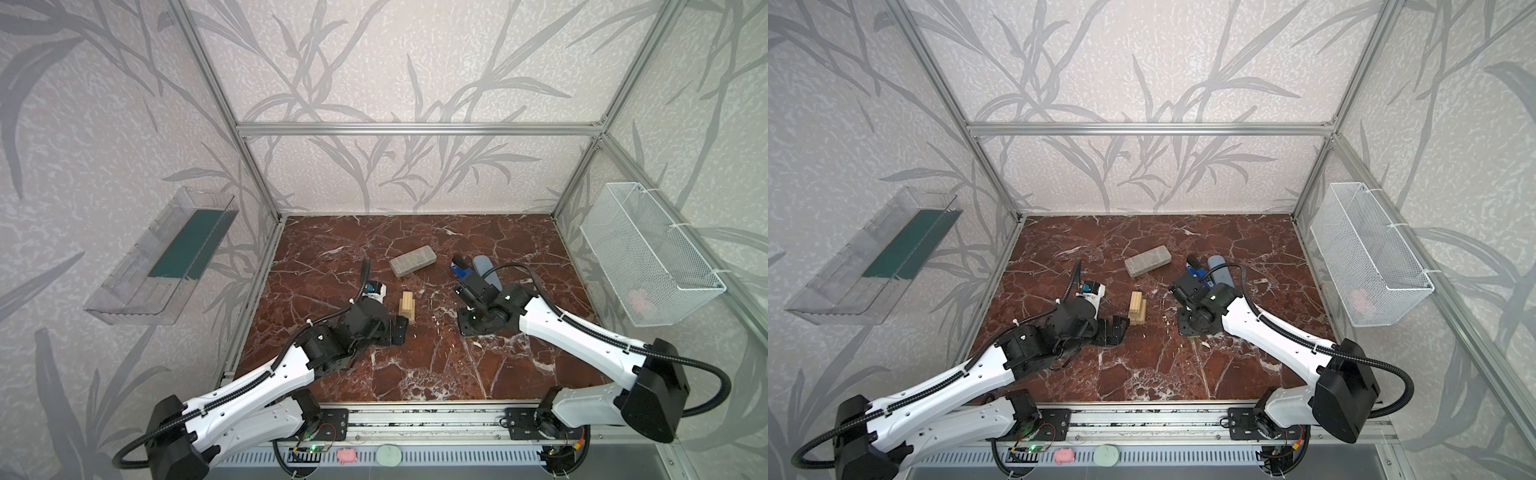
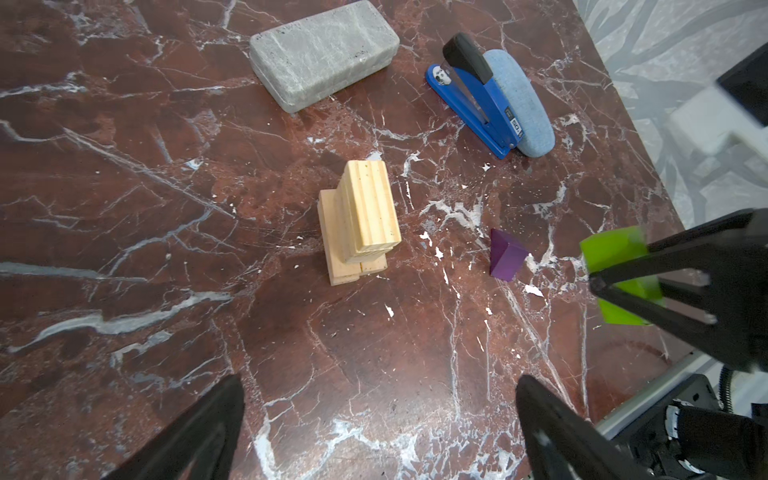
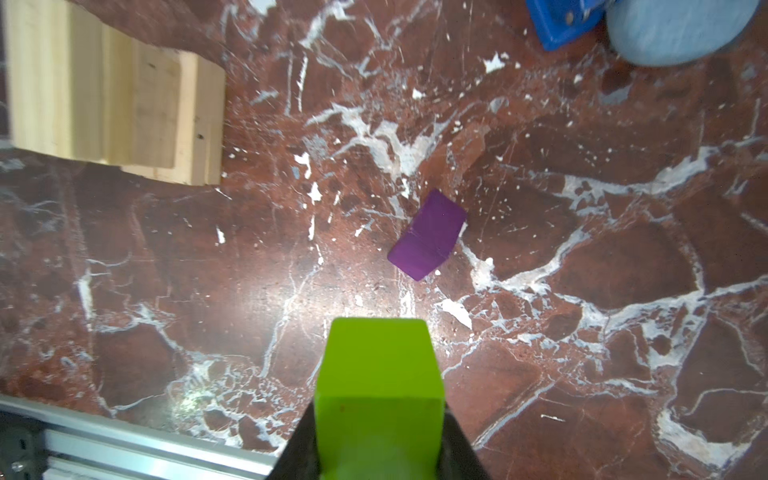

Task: Build the wood block tower
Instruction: 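Lift the green block with the right gripper and carry it over the wood group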

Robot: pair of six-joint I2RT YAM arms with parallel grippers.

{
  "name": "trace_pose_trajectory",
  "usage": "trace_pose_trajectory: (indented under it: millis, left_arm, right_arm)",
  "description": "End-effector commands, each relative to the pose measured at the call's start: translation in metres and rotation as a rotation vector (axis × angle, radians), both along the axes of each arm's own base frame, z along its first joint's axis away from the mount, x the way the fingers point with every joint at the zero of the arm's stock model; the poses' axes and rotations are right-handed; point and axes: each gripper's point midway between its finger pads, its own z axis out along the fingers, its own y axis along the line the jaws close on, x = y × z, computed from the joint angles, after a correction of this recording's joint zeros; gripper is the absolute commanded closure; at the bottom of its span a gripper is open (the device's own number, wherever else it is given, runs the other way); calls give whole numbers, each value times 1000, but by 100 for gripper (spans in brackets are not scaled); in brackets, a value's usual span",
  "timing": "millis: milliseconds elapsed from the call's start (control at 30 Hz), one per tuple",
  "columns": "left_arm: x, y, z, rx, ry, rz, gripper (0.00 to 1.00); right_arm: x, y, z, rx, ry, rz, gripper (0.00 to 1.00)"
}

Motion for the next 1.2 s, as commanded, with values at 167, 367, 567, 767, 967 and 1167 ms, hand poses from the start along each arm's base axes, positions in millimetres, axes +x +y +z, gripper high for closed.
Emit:
trace_pose_trajectory:
  millis: [167,367,567,767,967,1167]
  left_arm:
    - [12,25,8,9,-26,62,1]
    - [15,44,1,-14,-14,118,1]
    - [17,60,-7,-8,-1,158,0]
    - [18,71,-15,8,8,195,1]
    - [19,79,-18,19,5,223,0]
    - [18,83,-20,19,6,231,1]
  right_arm:
    - [16,37,34,-4,-12,18,82]
    - [35,75,46,17,-34,25,83]
    - [51,113,46,-1,-53,35,84]
    - [65,129,39,-23,-61,-28,84]
    - [76,137,27,-29,-68,-88,84]
    - [81,139,18,-45,-72,-128,85]
